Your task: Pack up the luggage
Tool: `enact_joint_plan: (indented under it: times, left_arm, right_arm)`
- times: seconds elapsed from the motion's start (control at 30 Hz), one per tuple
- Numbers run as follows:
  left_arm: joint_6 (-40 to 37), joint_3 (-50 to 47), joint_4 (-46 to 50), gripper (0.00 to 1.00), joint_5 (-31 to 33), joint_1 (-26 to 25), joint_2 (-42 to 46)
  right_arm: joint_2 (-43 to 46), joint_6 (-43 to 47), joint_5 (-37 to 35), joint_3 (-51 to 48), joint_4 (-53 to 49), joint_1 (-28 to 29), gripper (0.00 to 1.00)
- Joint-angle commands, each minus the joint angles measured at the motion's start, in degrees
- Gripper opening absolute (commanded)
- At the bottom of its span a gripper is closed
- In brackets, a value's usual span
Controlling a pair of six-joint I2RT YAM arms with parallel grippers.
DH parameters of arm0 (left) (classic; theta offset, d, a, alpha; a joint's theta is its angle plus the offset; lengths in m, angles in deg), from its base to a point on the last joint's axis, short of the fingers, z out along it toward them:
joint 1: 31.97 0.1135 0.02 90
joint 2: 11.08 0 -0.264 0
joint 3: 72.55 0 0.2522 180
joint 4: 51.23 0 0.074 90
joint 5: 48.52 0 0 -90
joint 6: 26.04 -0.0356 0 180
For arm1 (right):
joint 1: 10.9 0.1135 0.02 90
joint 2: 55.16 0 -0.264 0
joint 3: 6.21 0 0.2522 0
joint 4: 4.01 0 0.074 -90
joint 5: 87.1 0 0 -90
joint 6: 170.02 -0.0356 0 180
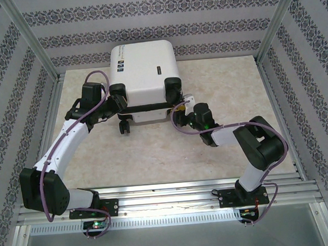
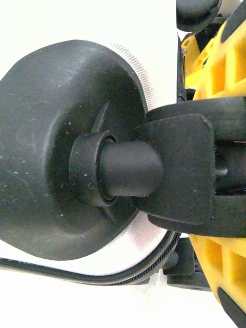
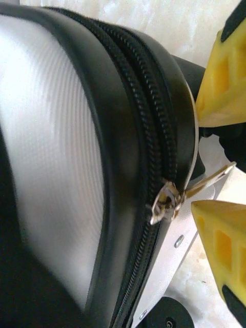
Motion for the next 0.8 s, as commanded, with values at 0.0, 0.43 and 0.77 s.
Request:
enact_joint_plan:
  times: [0.0,0.43,0.77]
  left_arm:
    - [0.62,2.27,-12.49,0.08,-0.88,0.84,5.99]
    - [-0.04,1.55,-11.79,0.08,-1.17,0.91,6.44]
    - [-0.63,1.04,-11.47,0.08,-1.44,0.98,6.54]
  right_arm:
    - [-0.18,-0.18,0.83,1.53,5.32,-1.42,0.37]
    - [0.39,1.50,6.79,3.42,4.35,-2.90,0.29]
    - [1.46,2.18,8.61,4.62,3.40,-3.16,0.12]
